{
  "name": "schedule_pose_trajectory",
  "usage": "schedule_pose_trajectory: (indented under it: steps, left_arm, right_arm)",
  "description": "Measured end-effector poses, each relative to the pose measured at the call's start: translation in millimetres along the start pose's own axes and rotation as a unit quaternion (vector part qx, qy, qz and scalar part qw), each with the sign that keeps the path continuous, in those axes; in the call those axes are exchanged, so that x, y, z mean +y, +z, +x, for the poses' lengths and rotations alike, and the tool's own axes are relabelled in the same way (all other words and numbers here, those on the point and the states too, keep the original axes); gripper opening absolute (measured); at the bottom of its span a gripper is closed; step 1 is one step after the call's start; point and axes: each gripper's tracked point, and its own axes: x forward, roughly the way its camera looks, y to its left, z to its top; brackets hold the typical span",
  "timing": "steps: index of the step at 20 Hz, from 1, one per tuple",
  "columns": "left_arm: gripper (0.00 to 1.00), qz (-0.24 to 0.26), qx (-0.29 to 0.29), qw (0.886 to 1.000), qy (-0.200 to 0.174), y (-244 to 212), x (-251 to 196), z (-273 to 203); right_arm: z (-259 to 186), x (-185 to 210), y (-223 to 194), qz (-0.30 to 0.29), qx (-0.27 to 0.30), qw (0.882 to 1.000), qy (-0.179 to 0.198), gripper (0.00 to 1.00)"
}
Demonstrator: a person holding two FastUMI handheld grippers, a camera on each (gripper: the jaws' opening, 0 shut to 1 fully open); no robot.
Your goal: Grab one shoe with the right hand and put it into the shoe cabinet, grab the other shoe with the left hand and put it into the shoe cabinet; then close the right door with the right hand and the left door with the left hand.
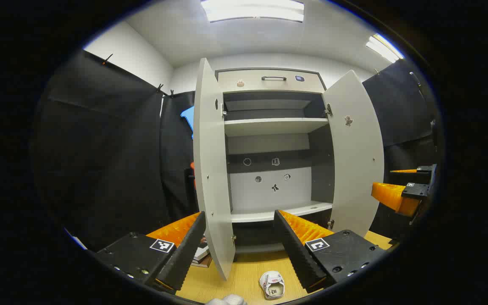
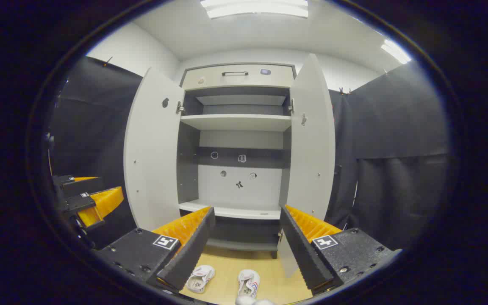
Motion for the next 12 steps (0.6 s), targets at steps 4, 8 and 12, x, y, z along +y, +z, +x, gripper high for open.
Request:
schedule_pose_trajectory:
  steps: [4, 8, 12]
  left_arm:
    - [0.96, 0.004, -0.002, 1.000, 0.000, 0.1, 1.3, -0.3]
    - [0.96, 0.003, -0.001, 1.000, -0.001, -2.9, 2.6, -2.1]
    - [0.96, 0.005, 0.001, 1.000, -0.002, -5.3, 5.0, -2.6]
  right_arm:
    - [-1.2, 1.9, -5.6, -0.005, 0.006, 1.000, -0.001, 1.00]
    - [-3.8, 3.6, -9.2, -0.009, 0.012, 1.000, -0.002, 1.00]
    - [-7.3, 10.1, -31.4, -0.013, 0.030, 0.999, 0.006, 1.00]
